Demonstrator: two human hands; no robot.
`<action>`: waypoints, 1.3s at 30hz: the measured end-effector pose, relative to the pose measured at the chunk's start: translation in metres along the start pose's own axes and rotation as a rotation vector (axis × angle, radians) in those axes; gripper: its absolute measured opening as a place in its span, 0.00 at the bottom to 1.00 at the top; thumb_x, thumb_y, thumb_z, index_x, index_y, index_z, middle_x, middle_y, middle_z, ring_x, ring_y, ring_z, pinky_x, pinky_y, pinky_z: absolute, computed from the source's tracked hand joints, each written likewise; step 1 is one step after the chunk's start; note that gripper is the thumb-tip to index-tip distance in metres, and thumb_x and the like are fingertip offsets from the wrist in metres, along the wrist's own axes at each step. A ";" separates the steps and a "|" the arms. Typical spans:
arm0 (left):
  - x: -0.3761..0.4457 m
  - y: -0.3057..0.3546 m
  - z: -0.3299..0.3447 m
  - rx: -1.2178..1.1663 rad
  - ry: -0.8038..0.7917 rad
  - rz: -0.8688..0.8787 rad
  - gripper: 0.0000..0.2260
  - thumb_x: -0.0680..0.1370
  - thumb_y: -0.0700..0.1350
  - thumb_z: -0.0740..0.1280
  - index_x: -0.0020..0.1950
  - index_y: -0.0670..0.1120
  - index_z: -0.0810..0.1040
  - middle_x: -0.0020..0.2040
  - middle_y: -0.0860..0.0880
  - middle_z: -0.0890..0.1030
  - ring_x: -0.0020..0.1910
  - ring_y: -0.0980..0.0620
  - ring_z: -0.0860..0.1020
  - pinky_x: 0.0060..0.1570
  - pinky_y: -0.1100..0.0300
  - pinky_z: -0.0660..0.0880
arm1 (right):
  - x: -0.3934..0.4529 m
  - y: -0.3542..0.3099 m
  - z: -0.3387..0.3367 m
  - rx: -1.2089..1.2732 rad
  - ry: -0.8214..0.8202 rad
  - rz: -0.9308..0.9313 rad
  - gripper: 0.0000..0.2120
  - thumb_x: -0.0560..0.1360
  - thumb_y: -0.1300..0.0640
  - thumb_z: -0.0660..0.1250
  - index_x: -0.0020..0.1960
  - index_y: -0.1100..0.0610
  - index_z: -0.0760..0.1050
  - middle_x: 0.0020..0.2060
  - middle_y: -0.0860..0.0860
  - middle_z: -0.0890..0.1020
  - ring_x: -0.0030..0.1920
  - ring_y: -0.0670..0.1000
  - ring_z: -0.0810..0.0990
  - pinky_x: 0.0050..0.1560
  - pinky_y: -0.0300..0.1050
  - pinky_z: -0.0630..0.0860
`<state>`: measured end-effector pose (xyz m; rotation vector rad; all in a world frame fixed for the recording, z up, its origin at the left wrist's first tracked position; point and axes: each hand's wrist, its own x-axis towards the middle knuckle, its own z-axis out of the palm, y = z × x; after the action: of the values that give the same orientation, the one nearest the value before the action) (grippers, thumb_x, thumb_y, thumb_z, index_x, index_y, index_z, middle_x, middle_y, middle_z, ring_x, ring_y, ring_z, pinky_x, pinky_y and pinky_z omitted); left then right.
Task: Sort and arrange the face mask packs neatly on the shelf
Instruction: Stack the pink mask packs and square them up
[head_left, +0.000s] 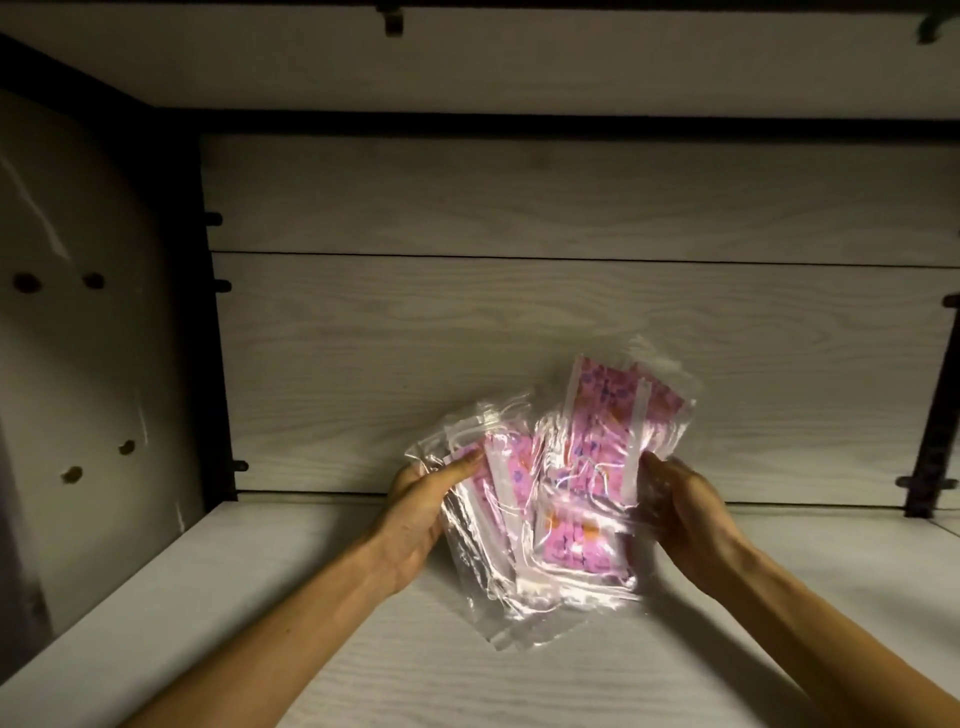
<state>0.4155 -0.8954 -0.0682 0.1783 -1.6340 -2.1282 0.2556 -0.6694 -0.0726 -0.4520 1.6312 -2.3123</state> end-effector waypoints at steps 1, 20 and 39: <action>0.002 -0.001 -0.002 0.001 -0.002 0.002 0.31 0.62 0.55 0.83 0.62 0.46 0.83 0.58 0.47 0.86 0.62 0.46 0.82 0.71 0.43 0.70 | 0.001 -0.002 -0.002 0.025 0.016 -0.007 0.16 0.83 0.59 0.61 0.37 0.53 0.64 0.28 0.48 0.63 0.25 0.46 0.60 0.29 0.45 0.57; -0.011 0.004 0.013 0.141 -0.160 -0.116 0.20 0.83 0.56 0.61 0.61 0.45 0.84 0.57 0.41 0.85 0.56 0.44 0.84 0.61 0.49 0.76 | -0.012 -0.018 0.003 -0.195 -0.206 0.165 0.07 0.81 0.58 0.64 0.44 0.56 0.74 0.31 0.50 0.69 0.25 0.45 0.67 0.22 0.39 0.67; -0.007 0.000 0.014 0.126 -0.053 -0.107 0.20 0.74 0.60 0.73 0.57 0.47 0.86 0.53 0.45 0.86 0.55 0.46 0.81 0.62 0.49 0.72 | -0.020 -0.041 0.017 -0.287 -0.012 -0.011 0.12 0.81 0.61 0.63 0.39 0.57 0.70 0.27 0.52 0.67 0.22 0.46 0.66 0.21 0.38 0.63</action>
<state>0.4169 -0.8799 -0.0656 0.2561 -1.8288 -2.1247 0.2790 -0.6626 -0.0306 -0.5349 1.9676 -2.0843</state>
